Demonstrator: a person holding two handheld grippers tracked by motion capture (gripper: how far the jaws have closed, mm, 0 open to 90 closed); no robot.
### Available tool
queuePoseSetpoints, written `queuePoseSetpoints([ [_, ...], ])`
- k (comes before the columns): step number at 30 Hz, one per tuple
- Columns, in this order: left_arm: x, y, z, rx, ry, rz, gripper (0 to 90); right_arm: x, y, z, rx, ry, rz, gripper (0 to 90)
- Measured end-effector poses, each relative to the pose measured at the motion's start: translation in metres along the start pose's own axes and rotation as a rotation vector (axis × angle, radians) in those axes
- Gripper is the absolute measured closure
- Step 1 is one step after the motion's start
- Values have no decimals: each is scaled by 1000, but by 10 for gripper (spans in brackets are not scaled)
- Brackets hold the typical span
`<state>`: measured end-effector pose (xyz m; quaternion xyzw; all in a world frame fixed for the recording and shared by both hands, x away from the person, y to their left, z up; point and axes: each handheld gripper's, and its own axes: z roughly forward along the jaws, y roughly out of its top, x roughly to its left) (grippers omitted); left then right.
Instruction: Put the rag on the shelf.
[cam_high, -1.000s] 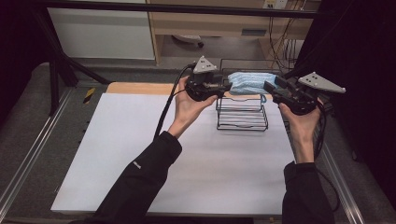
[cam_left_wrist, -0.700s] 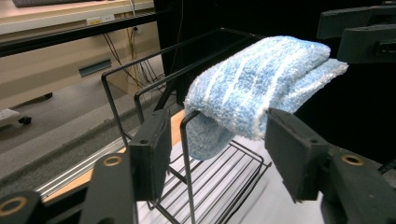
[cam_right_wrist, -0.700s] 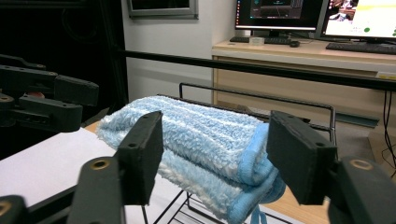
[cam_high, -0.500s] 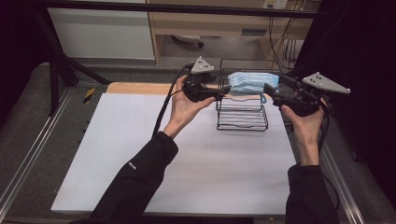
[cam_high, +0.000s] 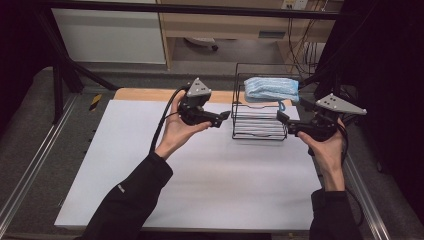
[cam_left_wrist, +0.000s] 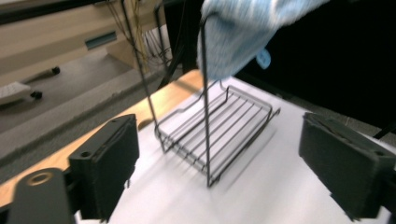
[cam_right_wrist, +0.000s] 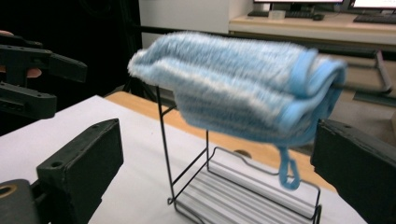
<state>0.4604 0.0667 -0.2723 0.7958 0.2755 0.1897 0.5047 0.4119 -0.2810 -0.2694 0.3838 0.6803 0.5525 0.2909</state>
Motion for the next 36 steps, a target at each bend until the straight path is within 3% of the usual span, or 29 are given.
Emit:
queuePoseSetpoints([
  [7,9,-38,-23,24,21,-26,78,11,-18,2,31,35,23,6],
  [12,16,-74,-43,48,57,-28,79,20,-36,4,59,73,35,5],
  [18,26,-120,-67,76,77,-76,79,31,-66,11,113,143,47,3],
  [27,44,-183,-102,117,123,-157,80,35,-116,15,227,166,62,3],
  [36,55,-223,-130,143,149,-196,80,31,-153,9,277,171,80,4],
])
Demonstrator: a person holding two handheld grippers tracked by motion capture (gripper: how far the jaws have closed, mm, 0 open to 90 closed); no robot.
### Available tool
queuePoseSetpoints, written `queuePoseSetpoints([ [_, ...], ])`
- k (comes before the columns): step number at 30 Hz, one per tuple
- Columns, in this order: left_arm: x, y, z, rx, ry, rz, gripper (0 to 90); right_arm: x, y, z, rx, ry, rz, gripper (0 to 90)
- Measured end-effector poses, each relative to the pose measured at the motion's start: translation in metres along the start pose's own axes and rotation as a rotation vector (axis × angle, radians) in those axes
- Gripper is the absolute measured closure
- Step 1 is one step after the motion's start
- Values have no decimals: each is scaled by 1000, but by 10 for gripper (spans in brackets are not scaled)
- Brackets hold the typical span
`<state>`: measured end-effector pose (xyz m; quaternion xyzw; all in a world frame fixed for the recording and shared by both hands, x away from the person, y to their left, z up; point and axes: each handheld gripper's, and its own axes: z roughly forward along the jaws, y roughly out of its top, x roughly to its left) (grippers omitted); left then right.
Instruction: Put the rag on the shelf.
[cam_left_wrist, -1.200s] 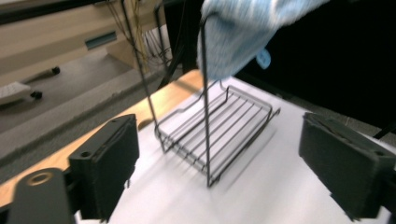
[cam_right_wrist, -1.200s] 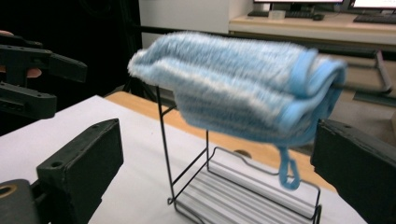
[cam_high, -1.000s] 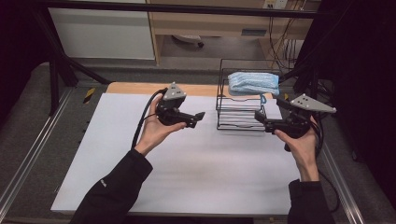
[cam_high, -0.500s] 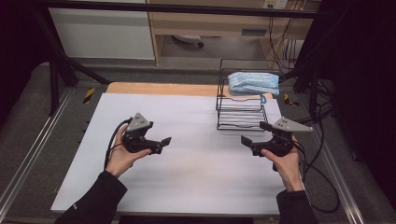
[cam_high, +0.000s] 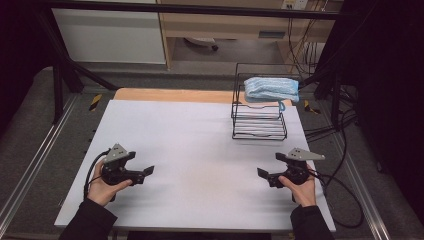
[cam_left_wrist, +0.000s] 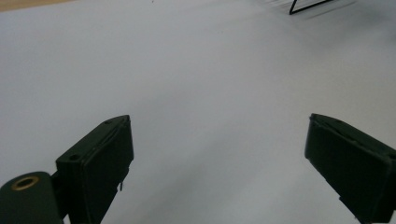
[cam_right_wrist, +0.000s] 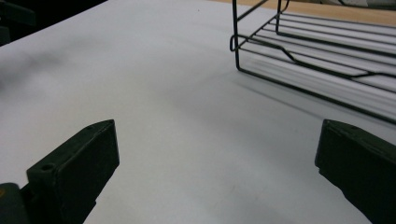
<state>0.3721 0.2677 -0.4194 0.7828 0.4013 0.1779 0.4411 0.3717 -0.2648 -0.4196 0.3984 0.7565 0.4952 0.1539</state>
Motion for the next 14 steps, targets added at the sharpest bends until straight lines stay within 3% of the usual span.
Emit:
queuePoseSetpoints([
  [7,6,-15,-3,13,-2,-4,80,-5,-19,-4,22,7,16,4],
  [14,6,-22,-3,17,1,-5,80,-5,-23,-4,37,5,15,5],
])
